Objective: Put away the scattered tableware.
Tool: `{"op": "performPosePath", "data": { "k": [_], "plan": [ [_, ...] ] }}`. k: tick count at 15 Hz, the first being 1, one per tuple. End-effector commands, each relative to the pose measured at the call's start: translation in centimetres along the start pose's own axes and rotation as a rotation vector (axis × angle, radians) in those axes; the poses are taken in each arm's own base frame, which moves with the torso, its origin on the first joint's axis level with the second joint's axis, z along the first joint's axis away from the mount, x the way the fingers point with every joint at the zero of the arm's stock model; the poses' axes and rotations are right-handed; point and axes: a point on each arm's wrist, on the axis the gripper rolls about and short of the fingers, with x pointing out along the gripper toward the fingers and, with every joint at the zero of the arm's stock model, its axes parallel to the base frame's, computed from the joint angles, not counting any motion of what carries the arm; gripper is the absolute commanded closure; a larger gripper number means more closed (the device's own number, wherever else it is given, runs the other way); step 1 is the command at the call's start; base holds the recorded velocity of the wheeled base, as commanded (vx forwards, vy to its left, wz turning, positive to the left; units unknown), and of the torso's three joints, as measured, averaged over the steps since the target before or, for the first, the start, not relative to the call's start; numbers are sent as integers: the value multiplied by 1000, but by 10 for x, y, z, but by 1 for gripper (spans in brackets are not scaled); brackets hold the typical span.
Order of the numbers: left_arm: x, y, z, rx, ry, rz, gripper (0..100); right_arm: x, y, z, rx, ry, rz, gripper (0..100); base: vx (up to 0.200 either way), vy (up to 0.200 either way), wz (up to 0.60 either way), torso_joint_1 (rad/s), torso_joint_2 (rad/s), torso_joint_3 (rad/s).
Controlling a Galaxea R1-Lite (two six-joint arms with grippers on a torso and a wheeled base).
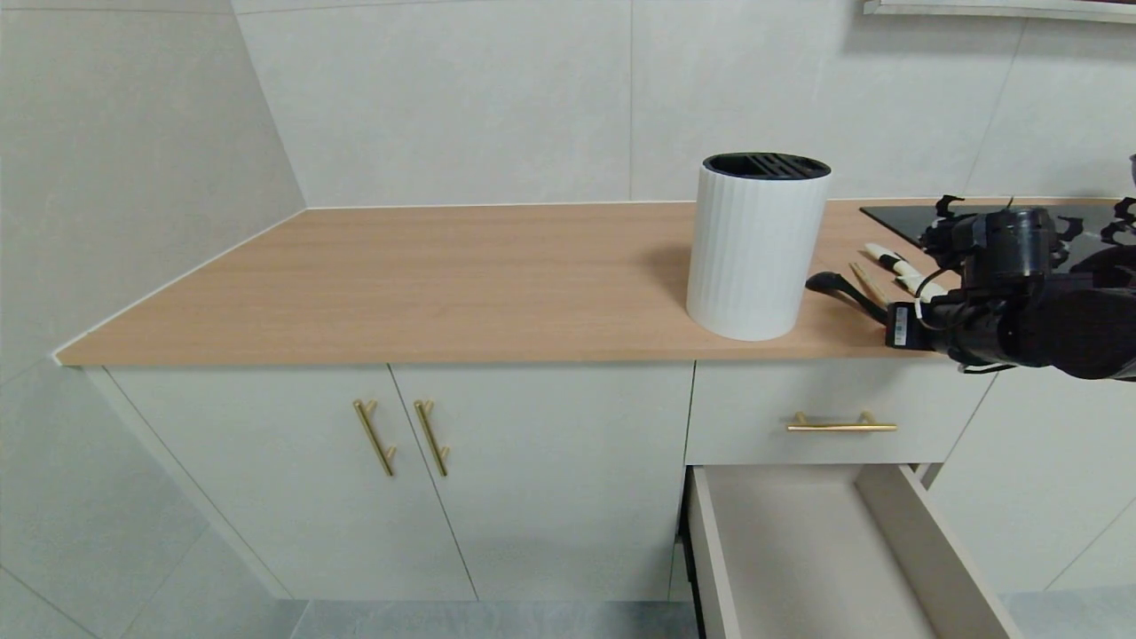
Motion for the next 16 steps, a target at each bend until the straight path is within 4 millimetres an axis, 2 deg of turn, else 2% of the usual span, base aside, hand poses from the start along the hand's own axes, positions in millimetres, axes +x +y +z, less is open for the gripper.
{"op": "performPosePath", "data": {
  "k": [1,3,5,6,9,11,12,14,16],
  "plan": [
    [0,0,0,0,0,0,0,-4,-1,3,4,-11,0,100,0,0,0,0,0,0],
    [0,0,0,0,0,0,0,-13,-2,8,10,-30,3,100,0,0,0,0,0,0],
    [0,0,0,0,0,0,0,-33,-6,15,37,-62,9,100,0,0,0,0,0,0],
    [0,0,0,0,0,0,0,-50,-10,15,53,-74,13,100,0,0,0,0,0,0],
    [0,0,0,0,0,0,0,-122,-31,21,80,-125,23,100,0,0,0,0,0,0],
    [0,0,0,0,0,0,0,-177,-44,12,63,-83,93,100,0,0,0,0,0,0],
    [0,0,0,0,0,0,0,-197,-49,8,57,-62,137,100,0,0,0,0,0,0],
    [0,0,0,-2,0,0,0,-224,-56,-1,48,-21,209,100,0,0,0,0,0,0],
    [0,0,0,0,0,0,0,-241,-59,-9,27,32,273,100,0,0,0,0,0,0]
  ]
}}
